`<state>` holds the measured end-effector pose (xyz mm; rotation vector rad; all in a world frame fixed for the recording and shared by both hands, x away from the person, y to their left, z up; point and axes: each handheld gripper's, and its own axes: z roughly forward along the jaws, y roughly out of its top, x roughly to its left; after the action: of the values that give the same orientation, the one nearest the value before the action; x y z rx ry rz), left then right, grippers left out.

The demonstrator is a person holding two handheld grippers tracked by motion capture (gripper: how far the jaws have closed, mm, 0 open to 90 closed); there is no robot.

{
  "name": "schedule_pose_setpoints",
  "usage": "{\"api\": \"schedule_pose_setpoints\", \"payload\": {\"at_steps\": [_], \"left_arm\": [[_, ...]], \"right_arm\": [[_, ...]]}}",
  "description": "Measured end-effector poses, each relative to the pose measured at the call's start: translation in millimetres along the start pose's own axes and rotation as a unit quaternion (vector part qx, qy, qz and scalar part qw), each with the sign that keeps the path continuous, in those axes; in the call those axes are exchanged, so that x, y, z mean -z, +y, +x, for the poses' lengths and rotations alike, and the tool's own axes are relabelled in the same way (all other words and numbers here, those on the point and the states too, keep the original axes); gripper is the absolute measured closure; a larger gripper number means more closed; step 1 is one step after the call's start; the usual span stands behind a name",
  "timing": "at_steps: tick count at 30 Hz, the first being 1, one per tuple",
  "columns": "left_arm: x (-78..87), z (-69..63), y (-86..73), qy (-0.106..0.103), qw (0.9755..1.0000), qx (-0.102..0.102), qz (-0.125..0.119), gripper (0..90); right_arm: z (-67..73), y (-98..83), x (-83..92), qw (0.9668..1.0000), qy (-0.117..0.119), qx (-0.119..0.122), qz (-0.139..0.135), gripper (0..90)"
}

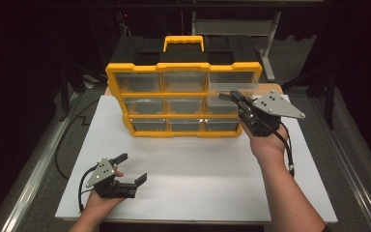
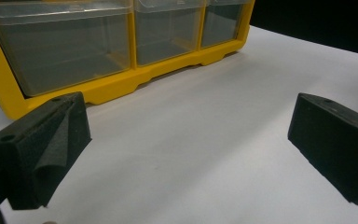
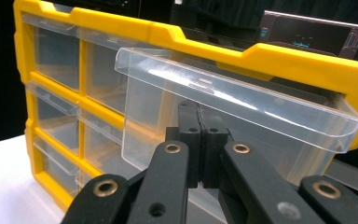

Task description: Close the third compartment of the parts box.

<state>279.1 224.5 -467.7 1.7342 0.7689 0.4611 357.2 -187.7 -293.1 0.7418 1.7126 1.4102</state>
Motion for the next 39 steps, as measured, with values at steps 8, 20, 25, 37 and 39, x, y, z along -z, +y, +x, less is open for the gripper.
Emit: {"api": "schedule_pose_setpoints", "payload": {"at_steps": [8, 20, 25, 37, 39], "left_arm": [[0.8, 0.5, 0.1, 0.001, 1.0, 0.002, -0.002, 0.3], [0.9, 0.8, 0.1, 0.001, 1.0, 0.002, -0.004, 0.3], [1.1, 0.8, 0.1, 0.001, 1.0, 0.002, -0.004, 0.3], [1.5, 1.0, 0.3, 0.001, 1.0, 0.002, -0.004, 0.3], [1.6, 1.1, 0.3, 0.001, 1.0, 0.002, -0.004, 0.3]], "right_arm": [[-4.7, 0.9, -9.6, 1.0, -0.007, 0.0, 0.004, 90.0], [-11.8, 3.6, -20.7, 0.9998, -0.017, 0.0, 0.011, 90.0], [-13.2, 4.6, -23.6, 0.9997, -0.02, 0.005, 0.015, 90.0], [-16.4, 6.0, -32.2, 0.9993, -0.027, 0.011, 0.023, 90.0], [-16.8, 6.1, -33.9, 0.9992, -0.029, 0.013, 0.024, 90.0]]}}
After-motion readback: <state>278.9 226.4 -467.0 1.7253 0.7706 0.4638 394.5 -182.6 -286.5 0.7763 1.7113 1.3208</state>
